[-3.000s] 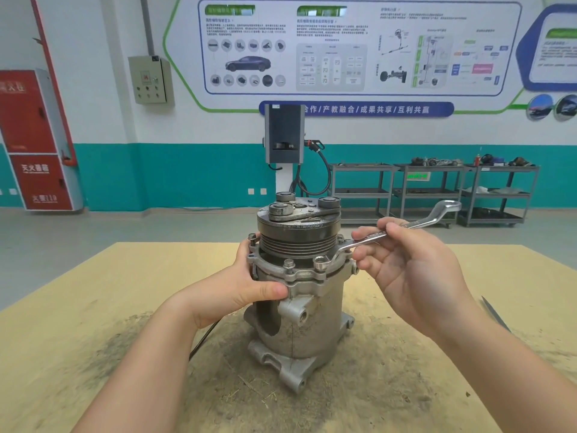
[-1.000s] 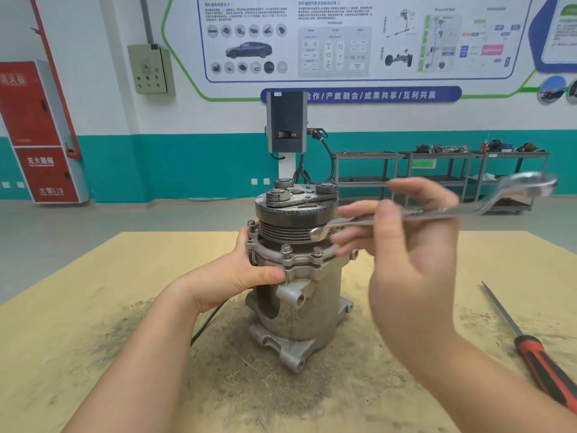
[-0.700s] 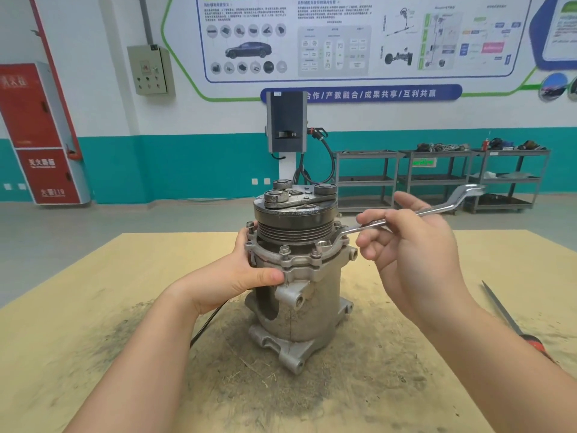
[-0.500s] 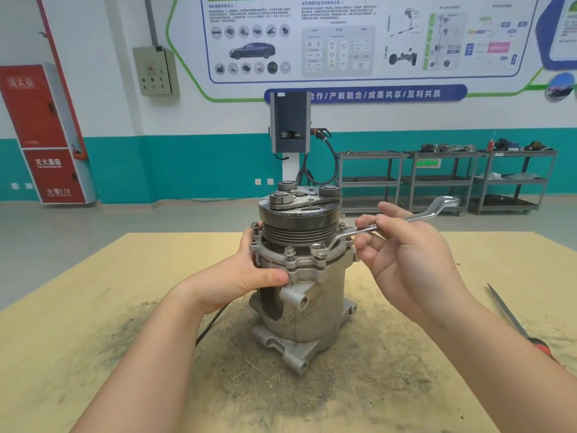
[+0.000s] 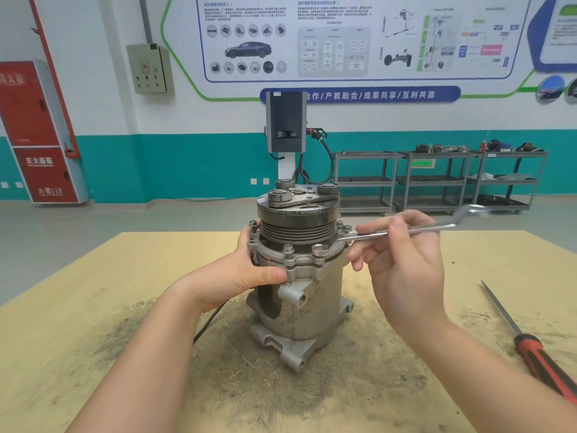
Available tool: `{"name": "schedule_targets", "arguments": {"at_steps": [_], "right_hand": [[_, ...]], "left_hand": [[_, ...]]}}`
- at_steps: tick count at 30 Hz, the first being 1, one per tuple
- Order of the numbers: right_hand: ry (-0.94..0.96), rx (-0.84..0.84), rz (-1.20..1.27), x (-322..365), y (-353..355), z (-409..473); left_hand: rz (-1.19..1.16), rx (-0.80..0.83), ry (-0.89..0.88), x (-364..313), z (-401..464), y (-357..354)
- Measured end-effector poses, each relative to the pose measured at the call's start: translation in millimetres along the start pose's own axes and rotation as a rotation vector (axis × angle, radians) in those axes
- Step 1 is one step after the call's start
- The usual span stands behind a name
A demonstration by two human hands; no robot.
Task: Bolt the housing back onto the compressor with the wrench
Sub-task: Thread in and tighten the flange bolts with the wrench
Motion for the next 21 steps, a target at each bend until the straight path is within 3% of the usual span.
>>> {"name": "schedule_targets", "arguments": {"at_steps": [2, 4, 7, 9, 11, 16, 18, 21], "right_hand": [[0.373, 0.200, -0.175, 14.1, -13.1, -12.2], [0.598, 0.420, -0.408, 21.6, -30.3, -25.3], [0.733, 0.575, -0.743, 22.4, -49.7, -38.0], [0.761, 0.633, -0.810, 23.5, -60.4, -42.9], [0.690, 0.598, -0.701, 29.2, -60.9, -38.8], [0.073, -0.021, -0.237, 33.8, -24.0, 3.9], [-0.182, -0.133, -0.066, 21.2, -12.4, 11.4], [-0.389, -0.187, 0.027, 3.9, -6.8, 12.0]], "left_hand": [[0.002, -0.004, 0.001, -0.5, -0.4, 0.4], [-0.002, -0.006, -0.001, -0.7, -1.0, 0.2], [0.006, -0.017, -0.017, 0.1, -1.5, 0.9], [0.022, -0.021, -0.028, 0.2, -1.6, 1.0], [0.019, -0.024, -0.027, 0.8, -0.7, 1.5], [-0.003, -0.009, -0.009, 1.8, 1.0, 2.0], [0.000, -0.006, -0.007, 1.5, 1.0, 1.6], [0.005, -0.008, -0.005, 0.6, 0.5, 0.9]]}}
Point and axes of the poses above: each hand's wrist, its own z-axis towards the middle knuckle, its own y-axis out of the back of the hand, x = y × z, the point moved 5 cm from there along z, towards the middle knuckle, and after that the axes turned 8 degrees about y, right-handed, at the moved point
